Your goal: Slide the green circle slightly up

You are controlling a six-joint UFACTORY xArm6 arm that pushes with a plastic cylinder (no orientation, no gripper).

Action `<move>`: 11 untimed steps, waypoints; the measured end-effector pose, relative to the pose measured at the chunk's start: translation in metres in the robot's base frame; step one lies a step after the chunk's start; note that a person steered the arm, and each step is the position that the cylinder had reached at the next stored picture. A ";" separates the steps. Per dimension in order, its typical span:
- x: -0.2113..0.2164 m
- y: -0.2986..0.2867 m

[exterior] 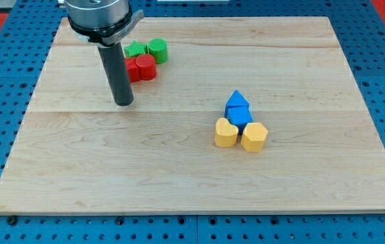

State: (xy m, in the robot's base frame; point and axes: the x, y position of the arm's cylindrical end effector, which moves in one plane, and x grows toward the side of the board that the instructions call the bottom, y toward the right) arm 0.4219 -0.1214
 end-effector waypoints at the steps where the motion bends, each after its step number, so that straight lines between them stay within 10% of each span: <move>1: 0.000 0.000; 5: 0.015 0.062; 11: -0.139 0.019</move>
